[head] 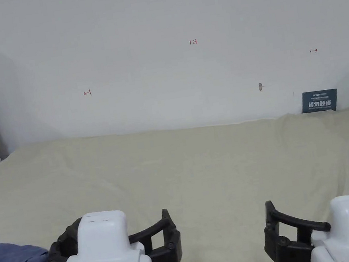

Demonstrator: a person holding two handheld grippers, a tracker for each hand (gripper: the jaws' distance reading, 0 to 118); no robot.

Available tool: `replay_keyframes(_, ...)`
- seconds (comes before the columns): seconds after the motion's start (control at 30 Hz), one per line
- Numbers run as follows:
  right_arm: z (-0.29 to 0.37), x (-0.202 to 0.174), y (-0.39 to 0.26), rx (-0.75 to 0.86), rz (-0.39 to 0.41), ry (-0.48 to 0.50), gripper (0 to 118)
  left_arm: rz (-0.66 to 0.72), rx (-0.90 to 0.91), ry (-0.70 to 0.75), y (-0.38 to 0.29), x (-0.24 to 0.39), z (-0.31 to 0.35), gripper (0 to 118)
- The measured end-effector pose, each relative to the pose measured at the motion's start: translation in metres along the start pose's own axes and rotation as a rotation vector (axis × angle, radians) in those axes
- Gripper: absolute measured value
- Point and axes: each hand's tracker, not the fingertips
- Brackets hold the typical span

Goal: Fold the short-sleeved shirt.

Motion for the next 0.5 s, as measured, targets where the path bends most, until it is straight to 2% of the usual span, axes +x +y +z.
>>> replay_keyframes(0.13, 0.001, -0.006, -0.001, -0.002, 0.013, 0.015, 118, 0.035, 0.002, -0.012, 0.001, -0.006, 0.001, 114)
replay_keyframes(0.3, 0.008, -0.012, 0.003, 0.005, 0.054, 0.011, 115, 0.008, -0.004, 0.011, 0.001, -0.004, 0.003, 114)
replay_keyframes(0.33, 0.01, -0.012, 0.004, 0.017, 0.065, 0.012, 100, 0.003, -0.005, 0.004, 0.001, -0.004, 0.004, 113)
replay_keyframes(0.37, 0.011, -0.014, 0.006, 0.03, 0.06, 0.004, 78, 0.002, -0.005, -0.004, 0.001, -0.003, 0.005, 109)
replay_keyframes(0.4, 0.011, -0.013, 0.01, 0.022, 0.041, 0.004, 51, 0.006, -0.003, -0.009, 0.001, -0.003, 0.006, 100)
replay_keyframes(0.43, 0.01, -0.011, 0.012, 0.022, -0.025, 0.011, 19, 0.008, 0.0, -0.017, 0.001, -0.003, 0.006, 81)
replay_keyframes(0.47, 0.009, -0.007, 0.014, 0.024, -0.079, 0.022, 17, 0.003, -0.002, -0.012, 0.001, -0.002, 0.006, 63)
replay_keyframes(0.5, 0.011, -0.006, 0.015, 0.032, -0.085, 0.026, 17, -0.017, -0.001, 0.01, 0.001, 0.0, 0.005, 45)
